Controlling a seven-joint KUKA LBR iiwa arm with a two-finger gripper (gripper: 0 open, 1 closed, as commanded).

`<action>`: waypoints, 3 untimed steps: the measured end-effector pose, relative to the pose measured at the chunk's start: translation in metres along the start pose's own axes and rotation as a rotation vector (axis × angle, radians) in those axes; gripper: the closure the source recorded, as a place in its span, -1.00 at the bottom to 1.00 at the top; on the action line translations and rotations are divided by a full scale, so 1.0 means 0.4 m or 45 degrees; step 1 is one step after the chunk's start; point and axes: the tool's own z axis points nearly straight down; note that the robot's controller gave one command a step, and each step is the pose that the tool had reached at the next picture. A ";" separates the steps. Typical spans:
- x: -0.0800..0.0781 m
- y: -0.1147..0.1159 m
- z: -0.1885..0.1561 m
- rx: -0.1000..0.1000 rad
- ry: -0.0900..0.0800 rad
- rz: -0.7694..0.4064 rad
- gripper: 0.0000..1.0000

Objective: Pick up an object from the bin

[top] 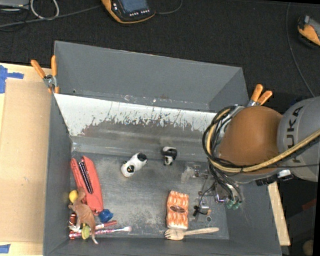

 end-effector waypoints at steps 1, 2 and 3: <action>-0.024 -0.039 0.074 0.000 -0.009 -0.038 -1.00; 0.034 -0.030 0.134 0.001 -0.008 -0.288 -1.00; 0.051 0.010 0.114 0.001 -0.013 -0.438 -1.00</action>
Offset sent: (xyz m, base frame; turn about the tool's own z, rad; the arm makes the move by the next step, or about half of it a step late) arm -0.0270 -0.0131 -0.0626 -0.2592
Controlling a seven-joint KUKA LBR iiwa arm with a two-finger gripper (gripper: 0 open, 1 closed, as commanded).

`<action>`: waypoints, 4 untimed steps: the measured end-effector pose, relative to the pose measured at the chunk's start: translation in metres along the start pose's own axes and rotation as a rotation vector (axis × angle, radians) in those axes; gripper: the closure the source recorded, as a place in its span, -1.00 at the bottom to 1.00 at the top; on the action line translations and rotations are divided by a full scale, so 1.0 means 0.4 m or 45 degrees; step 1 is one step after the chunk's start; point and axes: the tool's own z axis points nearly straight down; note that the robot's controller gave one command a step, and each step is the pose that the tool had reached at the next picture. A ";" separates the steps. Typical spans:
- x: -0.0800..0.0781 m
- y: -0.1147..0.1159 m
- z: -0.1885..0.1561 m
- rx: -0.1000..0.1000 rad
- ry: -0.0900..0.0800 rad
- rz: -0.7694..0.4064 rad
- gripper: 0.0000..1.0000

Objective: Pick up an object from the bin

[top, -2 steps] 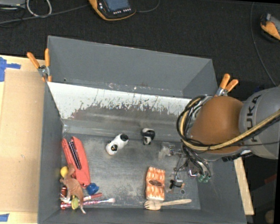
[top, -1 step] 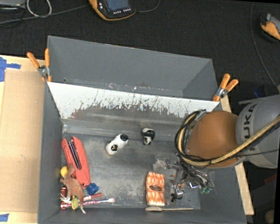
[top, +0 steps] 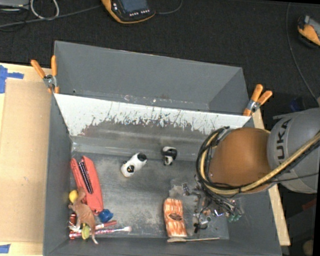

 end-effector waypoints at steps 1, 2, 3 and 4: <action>0.009 -0.012 0.020 -0.002 0.009 0.274 -1.00; -0.029 -0.008 0.045 -0.001 0.001 0.362 -1.00; 0.053 0.056 0.045 -0.003 0.007 0.114 1.00; 0.053 0.056 0.044 -0.004 0.007 0.116 1.00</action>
Offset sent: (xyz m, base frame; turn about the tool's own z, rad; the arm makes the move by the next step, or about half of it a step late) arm 0.0118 0.0012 -0.0173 0.2829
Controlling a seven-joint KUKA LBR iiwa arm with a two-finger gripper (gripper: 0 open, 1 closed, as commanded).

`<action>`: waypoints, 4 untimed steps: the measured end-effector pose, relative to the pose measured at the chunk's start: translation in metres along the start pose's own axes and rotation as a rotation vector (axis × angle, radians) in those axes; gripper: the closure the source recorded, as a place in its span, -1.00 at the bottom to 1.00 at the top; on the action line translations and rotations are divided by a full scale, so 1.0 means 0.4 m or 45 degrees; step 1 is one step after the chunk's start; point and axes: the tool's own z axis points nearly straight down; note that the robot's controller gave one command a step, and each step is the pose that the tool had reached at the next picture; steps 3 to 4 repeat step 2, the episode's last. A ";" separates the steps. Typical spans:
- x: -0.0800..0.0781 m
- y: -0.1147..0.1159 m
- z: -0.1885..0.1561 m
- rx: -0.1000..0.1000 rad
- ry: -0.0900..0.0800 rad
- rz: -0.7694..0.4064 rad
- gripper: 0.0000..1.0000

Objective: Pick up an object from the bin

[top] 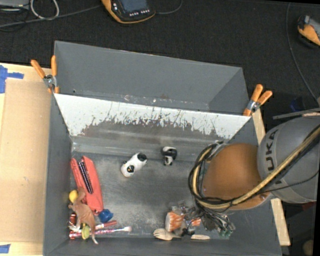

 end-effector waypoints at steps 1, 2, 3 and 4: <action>0.009 0.008 -0.186 -0.003 0.008 0.013 1.00; 0.000 -0.008 -0.396 -0.006 0.015 -0.009 1.00; 0.000 -0.008 -0.396 -0.006 0.015 -0.009 1.00; 0.000 -0.008 -0.396 -0.006 0.015 -0.009 1.00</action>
Offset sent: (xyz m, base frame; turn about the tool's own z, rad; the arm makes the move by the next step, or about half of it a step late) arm 0.0043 -0.0073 0.1849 -0.0157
